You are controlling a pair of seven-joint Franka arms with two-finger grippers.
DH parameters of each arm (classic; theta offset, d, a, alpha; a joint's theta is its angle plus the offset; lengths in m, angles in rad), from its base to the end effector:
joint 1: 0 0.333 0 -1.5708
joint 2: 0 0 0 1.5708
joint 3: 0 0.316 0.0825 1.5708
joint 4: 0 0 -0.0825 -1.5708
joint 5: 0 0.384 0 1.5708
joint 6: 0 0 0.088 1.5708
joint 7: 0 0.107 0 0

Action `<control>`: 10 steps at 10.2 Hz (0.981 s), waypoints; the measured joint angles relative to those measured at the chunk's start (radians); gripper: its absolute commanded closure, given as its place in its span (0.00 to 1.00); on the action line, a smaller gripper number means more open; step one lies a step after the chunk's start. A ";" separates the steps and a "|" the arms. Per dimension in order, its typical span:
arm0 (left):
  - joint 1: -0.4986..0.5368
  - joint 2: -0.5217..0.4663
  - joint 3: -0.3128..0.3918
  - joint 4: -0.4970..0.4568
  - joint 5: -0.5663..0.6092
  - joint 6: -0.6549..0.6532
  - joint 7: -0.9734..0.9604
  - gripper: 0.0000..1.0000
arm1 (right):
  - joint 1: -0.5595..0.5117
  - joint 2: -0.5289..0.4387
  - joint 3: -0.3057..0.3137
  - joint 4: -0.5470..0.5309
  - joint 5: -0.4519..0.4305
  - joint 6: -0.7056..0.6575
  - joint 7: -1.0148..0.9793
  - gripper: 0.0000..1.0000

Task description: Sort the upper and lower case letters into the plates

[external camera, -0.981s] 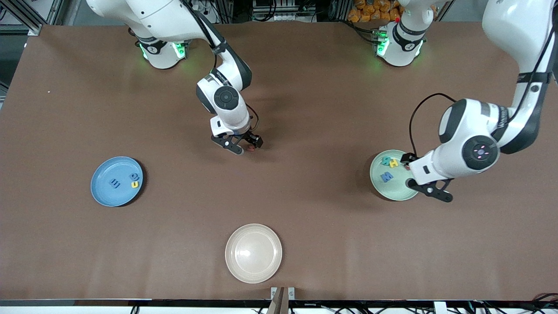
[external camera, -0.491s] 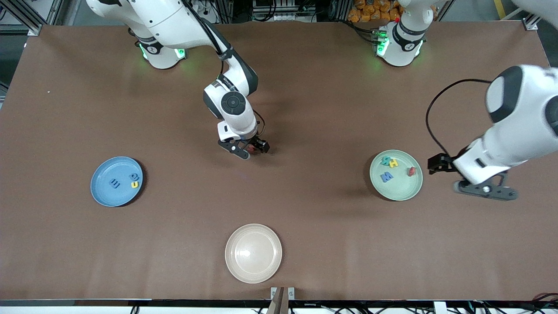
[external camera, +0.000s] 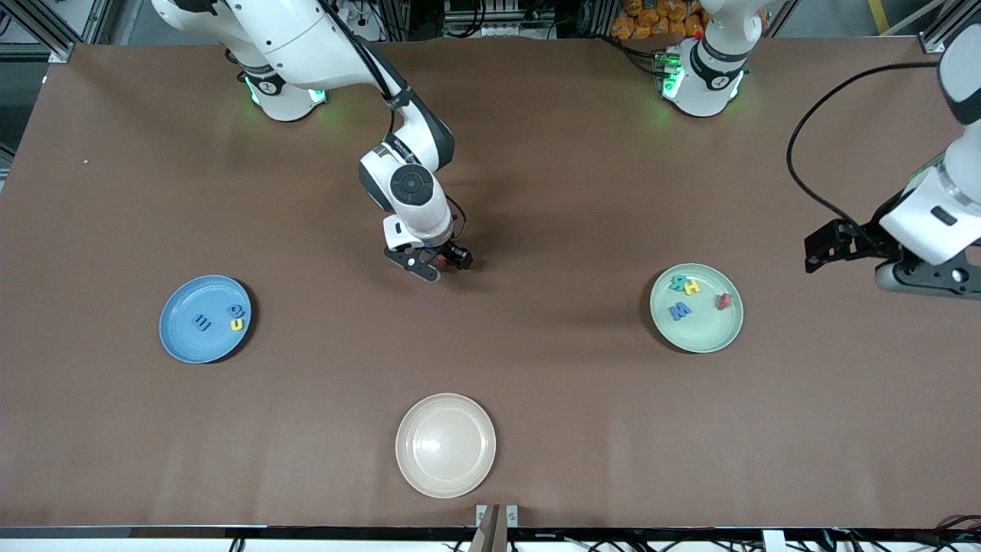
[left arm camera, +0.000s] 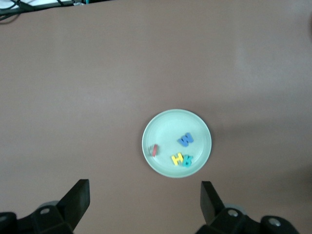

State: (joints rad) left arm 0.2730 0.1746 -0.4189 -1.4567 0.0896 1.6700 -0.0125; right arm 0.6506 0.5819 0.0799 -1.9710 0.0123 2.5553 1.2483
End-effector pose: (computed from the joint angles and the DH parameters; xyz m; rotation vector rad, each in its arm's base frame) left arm 0.6105 -0.0587 0.5937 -3.1190 0.2067 -0.0859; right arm 0.4573 0.4081 0.1724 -2.9966 0.8313 0.0625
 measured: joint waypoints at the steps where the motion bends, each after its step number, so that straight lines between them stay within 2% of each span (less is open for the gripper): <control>1: 0.000 -0.003 0.000 0.006 0.000 -0.038 -0.002 0.00 | 0.000 -0.004 0.000 0.004 0.000 -0.003 0.000 1.00; 7: 0.001 -0.004 0.010 0.056 -0.042 -0.132 -0.028 0.00 | -0.012 -0.031 -0.004 0.026 -0.002 -0.049 -0.047 1.00; 8: 0.000 -0.005 0.010 0.060 -0.046 -0.135 -0.029 0.00 | -0.048 -0.067 -0.010 0.038 -0.004 -0.110 -0.115 1.00; 10: 0.000 -0.019 0.018 0.060 -0.046 -0.140 -0.035 0.00 | -0.209 -0.166 -0.015 0.054 -0.005 -0.271 -0.347 1.00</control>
State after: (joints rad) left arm 0.2732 0.1558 -0.4012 -1.3964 0.0434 1.5297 -0.0474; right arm 0.4418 0.4164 0.0654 -1.9171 0.0071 2.2847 0.9012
